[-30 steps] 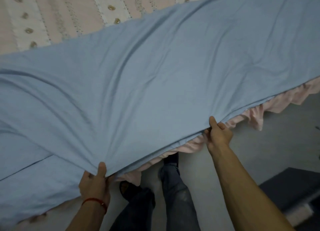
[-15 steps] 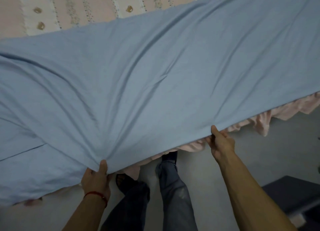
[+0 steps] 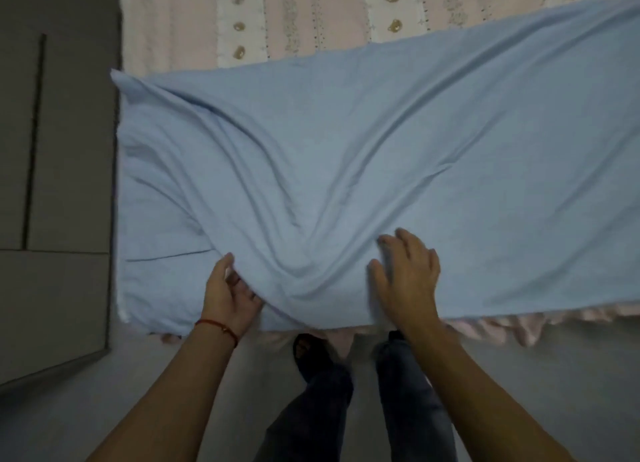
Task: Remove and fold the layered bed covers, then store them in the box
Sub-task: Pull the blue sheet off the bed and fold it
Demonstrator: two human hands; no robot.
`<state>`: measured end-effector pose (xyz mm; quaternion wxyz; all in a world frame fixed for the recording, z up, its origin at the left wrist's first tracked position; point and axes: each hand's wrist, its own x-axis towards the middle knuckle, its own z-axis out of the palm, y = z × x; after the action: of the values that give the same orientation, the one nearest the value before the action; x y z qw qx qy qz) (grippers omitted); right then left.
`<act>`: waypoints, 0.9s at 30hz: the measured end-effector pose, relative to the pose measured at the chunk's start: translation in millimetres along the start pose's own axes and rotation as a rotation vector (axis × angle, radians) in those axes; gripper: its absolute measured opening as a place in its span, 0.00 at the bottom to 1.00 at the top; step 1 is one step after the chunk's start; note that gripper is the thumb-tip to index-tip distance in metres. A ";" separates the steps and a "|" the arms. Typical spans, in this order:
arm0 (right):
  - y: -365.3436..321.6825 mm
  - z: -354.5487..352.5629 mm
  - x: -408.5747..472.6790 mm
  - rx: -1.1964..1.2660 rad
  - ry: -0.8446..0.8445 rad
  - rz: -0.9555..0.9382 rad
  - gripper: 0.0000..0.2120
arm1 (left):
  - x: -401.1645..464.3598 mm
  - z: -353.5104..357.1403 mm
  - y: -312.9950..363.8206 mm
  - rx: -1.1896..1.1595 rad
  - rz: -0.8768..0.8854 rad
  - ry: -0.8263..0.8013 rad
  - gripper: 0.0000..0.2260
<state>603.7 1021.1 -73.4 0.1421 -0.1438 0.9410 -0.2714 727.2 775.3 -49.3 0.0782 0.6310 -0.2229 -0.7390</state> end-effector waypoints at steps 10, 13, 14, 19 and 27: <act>-94.1 59.8 44.8 -0.276 -0.501 -0.249 0.38 | 48.6 -23.6 125.7 -0.254 0.158 0.096 0.23; -93.7 61.6 46.7 -0.349 -0.602 -0.254 0.31 | 42.3 -69.2 134.5 -0.296 0.229 0.040 0.17; -95.8 62.3 48.0 -0.367 -0.639 -0.253 0.30 | 38.9 -90.1 131.6 -0.329 0.257 0.038 0.16; -102.4 62.2 57.0 -0.446 -0.743 -0.266 0.36 | 26.0 -182.0 94.5 -0.306 0.311 0.249 0.08; -100.0 65.0 58.4 -0.525 -0.760 -0.288 0.42 | 41.5 -214.8 69.6 -0.388 0.232 0.206 0.14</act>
<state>591.9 889.0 -82.1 0.3955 -0.3925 0.8298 0.0301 915.4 647.4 -79.2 0.3044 0.6462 -0.1387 -0.6859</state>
